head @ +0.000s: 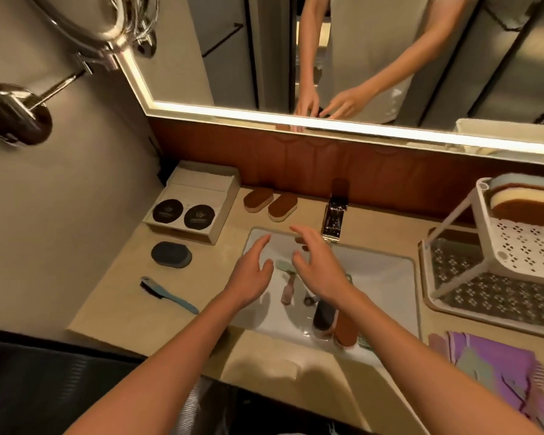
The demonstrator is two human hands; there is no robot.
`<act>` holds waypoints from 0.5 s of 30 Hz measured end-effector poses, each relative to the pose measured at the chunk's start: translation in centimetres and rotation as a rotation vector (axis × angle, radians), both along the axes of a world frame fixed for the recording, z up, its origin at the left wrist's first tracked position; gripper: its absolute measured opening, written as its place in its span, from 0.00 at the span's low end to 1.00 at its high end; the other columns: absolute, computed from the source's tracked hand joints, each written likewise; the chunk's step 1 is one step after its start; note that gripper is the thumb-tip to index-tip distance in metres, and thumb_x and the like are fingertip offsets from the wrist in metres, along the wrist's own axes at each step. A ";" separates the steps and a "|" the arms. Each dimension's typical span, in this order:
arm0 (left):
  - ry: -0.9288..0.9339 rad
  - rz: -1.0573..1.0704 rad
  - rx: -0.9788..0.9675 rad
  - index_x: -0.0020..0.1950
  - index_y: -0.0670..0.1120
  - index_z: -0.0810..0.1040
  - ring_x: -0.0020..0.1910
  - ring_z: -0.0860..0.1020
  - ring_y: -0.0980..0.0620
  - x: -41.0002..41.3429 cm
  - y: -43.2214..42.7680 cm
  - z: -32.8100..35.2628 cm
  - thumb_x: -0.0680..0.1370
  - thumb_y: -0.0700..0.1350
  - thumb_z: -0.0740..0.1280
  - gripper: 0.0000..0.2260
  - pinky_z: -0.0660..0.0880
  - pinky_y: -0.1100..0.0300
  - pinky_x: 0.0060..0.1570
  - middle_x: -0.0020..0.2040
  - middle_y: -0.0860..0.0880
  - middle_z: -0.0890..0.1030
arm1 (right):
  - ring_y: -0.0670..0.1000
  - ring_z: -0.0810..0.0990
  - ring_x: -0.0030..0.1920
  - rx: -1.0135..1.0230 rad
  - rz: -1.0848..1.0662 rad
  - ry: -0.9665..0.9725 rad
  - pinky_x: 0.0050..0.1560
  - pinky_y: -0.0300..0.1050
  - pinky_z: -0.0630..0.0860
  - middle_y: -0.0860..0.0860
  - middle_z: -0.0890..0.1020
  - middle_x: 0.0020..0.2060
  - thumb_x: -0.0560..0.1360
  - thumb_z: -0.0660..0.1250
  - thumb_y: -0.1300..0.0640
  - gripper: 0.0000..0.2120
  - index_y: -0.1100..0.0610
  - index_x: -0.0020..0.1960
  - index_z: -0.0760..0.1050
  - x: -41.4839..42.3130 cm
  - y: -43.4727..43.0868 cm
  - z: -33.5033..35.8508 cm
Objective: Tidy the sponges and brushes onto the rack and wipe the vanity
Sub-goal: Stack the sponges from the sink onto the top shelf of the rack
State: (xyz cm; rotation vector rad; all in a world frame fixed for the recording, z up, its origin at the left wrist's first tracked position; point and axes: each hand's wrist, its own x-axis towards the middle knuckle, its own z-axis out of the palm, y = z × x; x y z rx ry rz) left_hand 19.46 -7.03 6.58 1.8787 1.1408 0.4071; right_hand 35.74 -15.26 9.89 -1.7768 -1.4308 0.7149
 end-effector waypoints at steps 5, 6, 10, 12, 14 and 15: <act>-0.022 0.046 -0.057 0.80 0.55 0.63 0.74 0.70 0.52 -3.5 3.2 -1.7 0.83 0.44 0.61 0.24 0.69 0.49 0.73 0.76 0.52 0.70 | 0.47 0.71 0.69 -0.050 0.044 0.016 0.70 0.46 0.70 0.49 0.68 0.72 0.82 0.61 0.61 0.24 0.53 0.77 0.65 -3.7 3.6 -1.5; -0.028 0.059 -0.063 0.79 0.55 0.63 0.73 0.70 0.53 -4.3 4.0 -2.0 0.84 0.44 0.61 0.24 0.69 0.52 0.72 0.76 0.53 0.70 | 0.48 0.71 0.69 -0.057 0.055 0.011 0.70 0.46 0.70 0.50 0.68 0.72 0.82 0.61 0.61 0.24 0.53 0.77 0.65 -4.6 4.4 -1.9; -0.026 0.124 -0.092 0.79 0.55 0.64 0.74 0.67 0.55 -7.3 6.3 -3.3 0.84 0.43 0.61 0.23 0.64 0.62 0.67 0.77 0.54 0.69 | 0.49 0.72 0.69 -0.080 0.080 -0.006 0.70 0.46 0.70 0.50 0.68 0.73 0.82 0.62 0.61 0.24 0.53 0.77 0.65 -7.6 7.2 -3.0; -0.027 0.134 -0.104 0.79 0.56 0.64 0.76 0.66 0.55 -8.9 7.2 -4.0 0.84 0.42 0.61 0.24 0.64 0.61 0.69 0.77 0.52 0.69 | 0.50 0.72 0.69 -0.093 0.096 -0.010 0.70 0.44 0.69 0.50 0.68 0.74 0.82 0.61 0.60 0.24 0.53 0.77 0.65 -9.1 8.2 -3.4; -0.005 0.136 -0.105 0.78 0.55 0.65 0.75 0.68 0.54 -10.9 8.9 -5.1 0.83 0.41 0.61 0.24 0.66 0.55 0.73 0.75 0.51 0.70 | 0.50 0.73 0.68 -0.111 0.113 -0.006 0.67 0.40 0.69 0.50 0.68 0.74 0.82 0.61 0.60 0.23 0.53 0.77 0.65 -10.9 9.7 -4.2; 0.020 0.142 -0.096 0.77 0.55 0.66 0.74 0.69 0.53 -11.7 9.8 -5.7 0.82 0.41 0.61 0.23 0.67 0.52 0.73 0.74 0.51 0.72 | 0.50 0.73 0.68 -0.121 0.118 -0.008 0.67 0.39 0.69 0.51 0.68 0.74 0.82 0.61 0.61 0.24 0.53 0.77 0.65 -11.7 10.3 -4.4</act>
